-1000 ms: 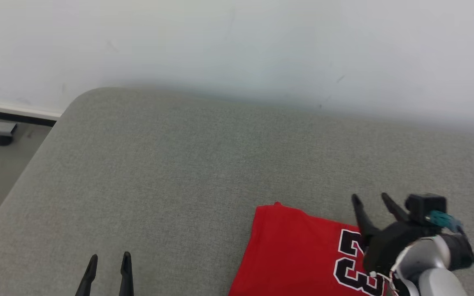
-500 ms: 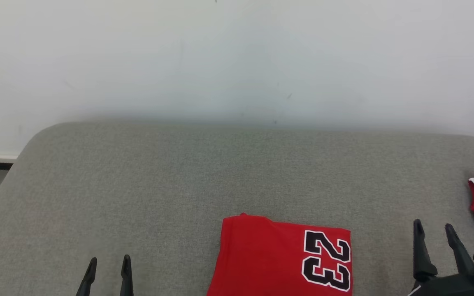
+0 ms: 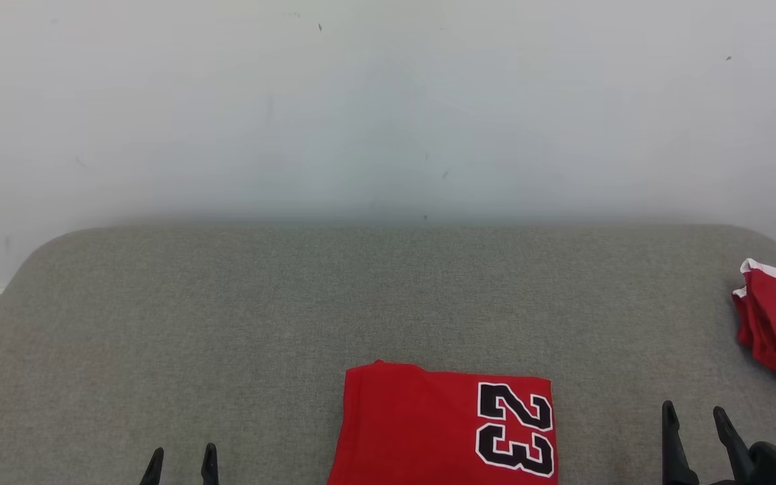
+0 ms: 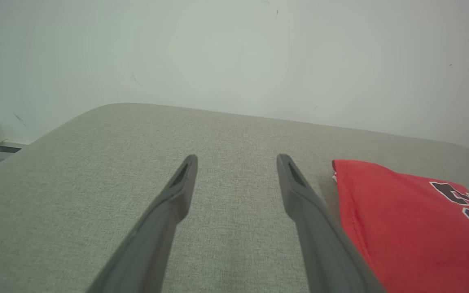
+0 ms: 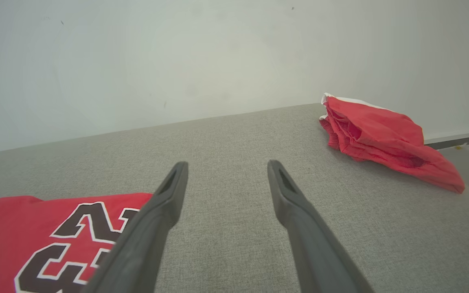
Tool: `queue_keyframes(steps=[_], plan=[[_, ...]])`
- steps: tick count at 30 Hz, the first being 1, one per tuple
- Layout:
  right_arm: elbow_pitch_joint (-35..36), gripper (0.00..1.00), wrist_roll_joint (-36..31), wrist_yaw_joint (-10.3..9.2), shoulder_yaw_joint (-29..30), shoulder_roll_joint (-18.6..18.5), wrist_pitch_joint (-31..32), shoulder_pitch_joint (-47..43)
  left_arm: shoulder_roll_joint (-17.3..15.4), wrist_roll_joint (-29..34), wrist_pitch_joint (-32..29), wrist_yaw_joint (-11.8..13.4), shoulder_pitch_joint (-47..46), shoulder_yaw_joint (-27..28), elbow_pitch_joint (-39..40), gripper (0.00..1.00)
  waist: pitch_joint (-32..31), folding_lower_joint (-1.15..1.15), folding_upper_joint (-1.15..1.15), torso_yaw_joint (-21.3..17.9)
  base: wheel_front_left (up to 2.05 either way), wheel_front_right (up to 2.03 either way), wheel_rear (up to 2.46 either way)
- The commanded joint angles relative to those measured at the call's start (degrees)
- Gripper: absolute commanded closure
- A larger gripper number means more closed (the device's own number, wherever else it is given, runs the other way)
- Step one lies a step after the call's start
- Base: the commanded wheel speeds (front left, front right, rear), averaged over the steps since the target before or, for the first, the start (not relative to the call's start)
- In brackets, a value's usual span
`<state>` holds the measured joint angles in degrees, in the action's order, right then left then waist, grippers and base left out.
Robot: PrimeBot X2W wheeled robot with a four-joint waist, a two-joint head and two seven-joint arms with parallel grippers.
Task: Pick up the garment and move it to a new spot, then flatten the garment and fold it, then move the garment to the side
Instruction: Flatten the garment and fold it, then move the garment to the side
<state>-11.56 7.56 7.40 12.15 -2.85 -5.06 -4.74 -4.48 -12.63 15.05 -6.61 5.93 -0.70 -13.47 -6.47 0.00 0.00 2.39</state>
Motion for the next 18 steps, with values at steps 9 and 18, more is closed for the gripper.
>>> queue_keyframes(steps=[9,18], plan=[[-0.10,0.00,0.78,0.13,-1.41,-0.03,0.19,0.33,0.29,0.39,0.15,-0.65,0.71,0.72,-0.66,0.00,0.41,0.00,0.00,0.25,0.00,0.00,0.00],[0.16,0.00,0.62,0.13,-2.07,-0.04,0.59,0.30,0.13,0.37,0.15,-0.93,0.07,0.99,-0.74,0.00,1.02,0.00,0.00,0.53,0.00,0.00,0.00]])
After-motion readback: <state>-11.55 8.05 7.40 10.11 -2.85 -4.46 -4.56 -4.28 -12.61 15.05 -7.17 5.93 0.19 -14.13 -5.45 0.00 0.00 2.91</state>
